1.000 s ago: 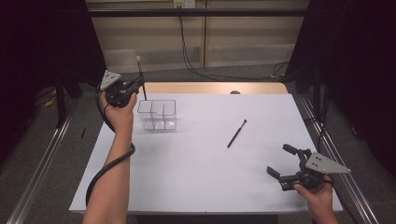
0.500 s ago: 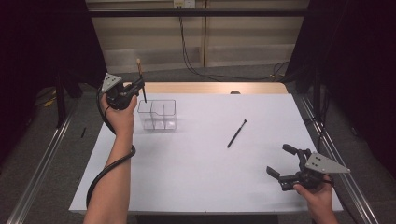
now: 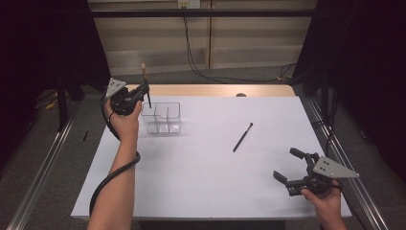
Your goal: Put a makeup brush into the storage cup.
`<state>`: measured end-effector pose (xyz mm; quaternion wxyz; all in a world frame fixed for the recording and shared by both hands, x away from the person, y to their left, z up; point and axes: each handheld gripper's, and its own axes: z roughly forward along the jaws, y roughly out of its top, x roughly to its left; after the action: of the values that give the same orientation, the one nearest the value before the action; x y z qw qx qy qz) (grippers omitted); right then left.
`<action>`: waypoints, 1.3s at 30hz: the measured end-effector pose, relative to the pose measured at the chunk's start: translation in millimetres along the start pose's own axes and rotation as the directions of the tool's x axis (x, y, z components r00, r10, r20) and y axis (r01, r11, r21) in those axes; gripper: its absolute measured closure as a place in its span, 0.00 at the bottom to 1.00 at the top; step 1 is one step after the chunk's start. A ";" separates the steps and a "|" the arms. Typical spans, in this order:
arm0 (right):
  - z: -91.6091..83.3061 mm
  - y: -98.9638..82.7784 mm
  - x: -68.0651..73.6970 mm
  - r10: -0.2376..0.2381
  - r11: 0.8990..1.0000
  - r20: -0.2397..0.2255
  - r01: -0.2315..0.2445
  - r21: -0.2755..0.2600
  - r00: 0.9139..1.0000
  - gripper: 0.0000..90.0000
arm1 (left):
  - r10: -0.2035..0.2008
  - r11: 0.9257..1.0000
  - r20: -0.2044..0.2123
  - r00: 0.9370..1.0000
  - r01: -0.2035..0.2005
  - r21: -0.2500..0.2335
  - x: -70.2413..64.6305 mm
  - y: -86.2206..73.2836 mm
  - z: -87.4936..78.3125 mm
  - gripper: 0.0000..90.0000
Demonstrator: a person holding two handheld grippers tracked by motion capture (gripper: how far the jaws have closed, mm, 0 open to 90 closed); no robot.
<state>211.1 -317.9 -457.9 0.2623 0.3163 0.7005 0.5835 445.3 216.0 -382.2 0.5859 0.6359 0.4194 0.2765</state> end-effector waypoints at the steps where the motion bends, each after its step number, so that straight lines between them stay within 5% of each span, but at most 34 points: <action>1: 0.0 0.1 -0.1 -0.002 1.000 0.000 0.002 -0.001 1.000 0.00 | -0.001 1.000 0.003 1.000 0.001 -0.001 0.0 -0.5 0.0 0.93; 39: 0.3 0.2 0.8 -0.001 1.000 -0.004 0.001 0.002 1.000 0.00 | -0.023 1.000 -0.001 1.000 0.023 0.018 2.6 -22.5 -5.7 0.93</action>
<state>210.8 -317.1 -457.8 0.2607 0.3151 0.7018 0.5833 437.0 220.3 -403.6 0.5832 0.6362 0.4291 0.2663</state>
